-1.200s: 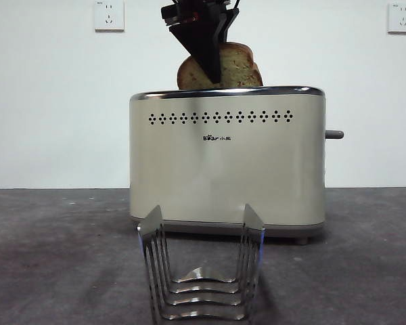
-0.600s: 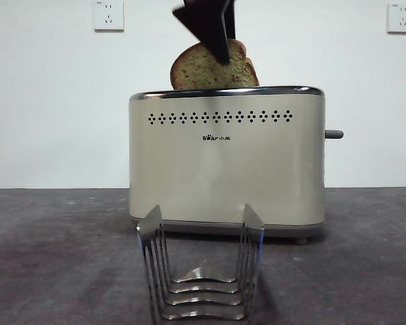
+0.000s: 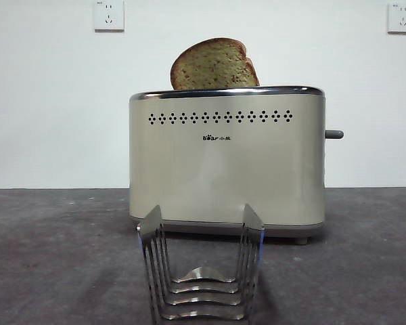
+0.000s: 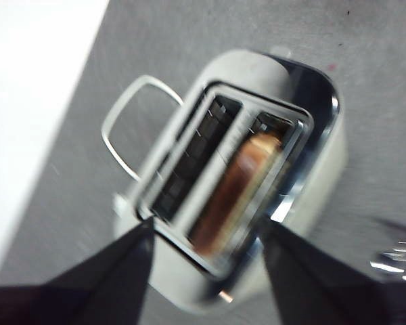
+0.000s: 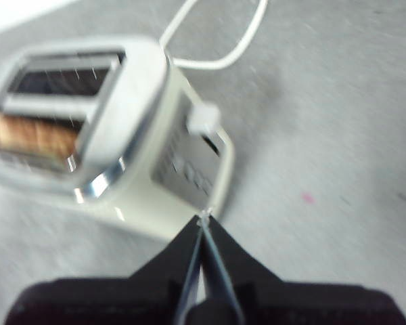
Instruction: Pick up a slice of bread from the rack,put the bread on the toaster,press the button
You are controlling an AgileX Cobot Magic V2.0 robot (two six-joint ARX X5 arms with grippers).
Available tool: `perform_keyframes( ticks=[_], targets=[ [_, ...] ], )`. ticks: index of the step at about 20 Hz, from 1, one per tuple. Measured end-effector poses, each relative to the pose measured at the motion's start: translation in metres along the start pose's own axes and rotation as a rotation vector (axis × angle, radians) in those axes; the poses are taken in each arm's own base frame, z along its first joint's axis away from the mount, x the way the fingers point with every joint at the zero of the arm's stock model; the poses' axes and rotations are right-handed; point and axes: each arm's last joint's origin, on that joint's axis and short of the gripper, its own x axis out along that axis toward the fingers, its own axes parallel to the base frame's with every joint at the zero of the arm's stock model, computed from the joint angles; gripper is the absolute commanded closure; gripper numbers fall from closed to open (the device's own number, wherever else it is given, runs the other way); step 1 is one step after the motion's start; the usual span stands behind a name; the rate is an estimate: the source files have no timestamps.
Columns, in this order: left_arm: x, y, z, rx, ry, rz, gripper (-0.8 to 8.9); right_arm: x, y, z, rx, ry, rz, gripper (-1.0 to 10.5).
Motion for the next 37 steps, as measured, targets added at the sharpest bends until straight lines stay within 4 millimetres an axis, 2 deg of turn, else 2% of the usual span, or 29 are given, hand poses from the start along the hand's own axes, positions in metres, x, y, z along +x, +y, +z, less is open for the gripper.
perform_keyframes(
  ticks=[4,8,11,15,19,23,31,37],
  targets=[
    [-0.018,-0.005,-0.017,-0.223,0.113,-0.042,8.21,0.039,-0.011,0.021,0.073,-0.002,0.176,9.5],
    [-0.043,-0.005,-0.020,-0.375,0.032,-0.099,8.21,0.084,-0.028,0.032,0.165,0.047,0.323,9.5],
    [-0.070,-0.006,-0.027,-0.427,-0.038,-0.123,8.21,0.113,-0.042,0.031,0.228,0.084,0.347,9.5],
    [-0.094,-0.006,-0.036,-0.463,-0.091,-0.112,8.21,0.130,-0.051,0.028,0.259,0.110,0.339,9.5],
    [-0.110,-0.011,-0.050,-0.493,-0.106,-0.109,8.21,0.143,-0.058,0.025,0.293,0.132,0.332,9.5],
    [-0.110,-0.018,-0.063,-0.514,-0.079,-0.116,8.21,0.153,-0.064,0.022,0.311,0.149,0.330,9.5],
    [-0.090,-0.028,-0.077,-0.539,0.020,-0.138,8.21,0.169,-0.072,0.018,0.339,0.186,0.336,9.5],
    [-0.097,-0.029,-0.080,-0.553,0.002,-0.134,8.21,0.185,-0.072,0.009,0.351,0.232,0.309,9.5]
  ],
)
